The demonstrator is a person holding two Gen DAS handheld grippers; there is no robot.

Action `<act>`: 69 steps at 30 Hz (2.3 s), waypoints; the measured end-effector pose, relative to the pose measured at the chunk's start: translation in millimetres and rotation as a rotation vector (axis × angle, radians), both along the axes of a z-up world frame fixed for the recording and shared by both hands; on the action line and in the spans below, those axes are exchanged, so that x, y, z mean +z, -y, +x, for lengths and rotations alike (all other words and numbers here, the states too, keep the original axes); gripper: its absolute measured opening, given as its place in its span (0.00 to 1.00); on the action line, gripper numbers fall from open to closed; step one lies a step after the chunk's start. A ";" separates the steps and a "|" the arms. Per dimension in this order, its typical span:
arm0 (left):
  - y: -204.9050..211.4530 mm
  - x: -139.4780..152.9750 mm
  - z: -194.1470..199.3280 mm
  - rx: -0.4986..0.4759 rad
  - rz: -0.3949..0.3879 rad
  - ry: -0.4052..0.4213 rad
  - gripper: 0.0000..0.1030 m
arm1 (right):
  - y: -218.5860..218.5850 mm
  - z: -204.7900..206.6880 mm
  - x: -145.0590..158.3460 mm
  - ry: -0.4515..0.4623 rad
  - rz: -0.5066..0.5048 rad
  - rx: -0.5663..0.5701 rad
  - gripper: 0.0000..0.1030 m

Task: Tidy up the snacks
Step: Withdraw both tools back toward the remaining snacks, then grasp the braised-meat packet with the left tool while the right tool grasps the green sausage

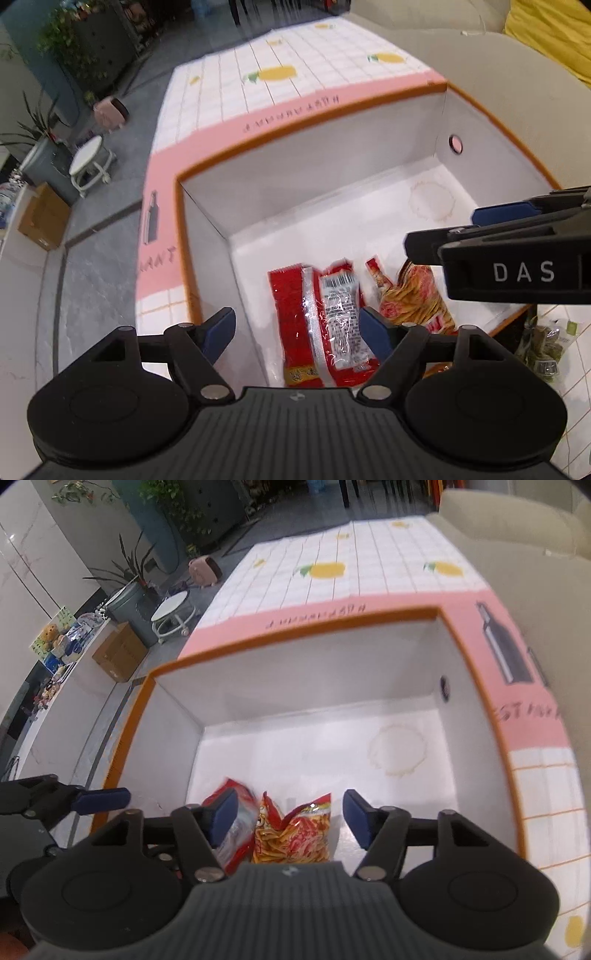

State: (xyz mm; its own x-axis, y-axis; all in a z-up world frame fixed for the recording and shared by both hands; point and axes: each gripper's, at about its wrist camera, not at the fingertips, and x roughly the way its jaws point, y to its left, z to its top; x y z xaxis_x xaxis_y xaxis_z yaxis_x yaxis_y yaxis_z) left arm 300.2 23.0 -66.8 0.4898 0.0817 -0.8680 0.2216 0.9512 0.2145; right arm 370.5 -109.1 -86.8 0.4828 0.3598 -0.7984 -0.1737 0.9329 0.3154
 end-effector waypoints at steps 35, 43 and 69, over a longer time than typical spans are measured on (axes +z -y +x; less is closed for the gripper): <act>8.9 46.9 -157.4 0.163 -0.328 0.213 0.86 | 73.6 -197.0 57.4 0.257 -0.196 0.015 0.81; 15.0 23.6 -178.9 0.167 -0.381 0.142 0.86 | 85.9 -230.7 37.8 0.266 -0.185 0.010 0.81; 12.7 -39.5 -154.0 0.190 -0.472 0.036 0.67 | 49.1 -205.5 -34.3 0.162 -0.232 0.174 0.47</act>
State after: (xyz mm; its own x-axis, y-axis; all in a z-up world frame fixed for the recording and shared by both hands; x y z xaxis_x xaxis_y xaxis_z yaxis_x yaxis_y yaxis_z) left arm 146.2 10.3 -106.3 0.5349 -0.2247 -0.8145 0.0354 0.9691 -0.2441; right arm 164.9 -158.2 -121.1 0.5572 0.2661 -0.7866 -0.3677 0.9284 0.0536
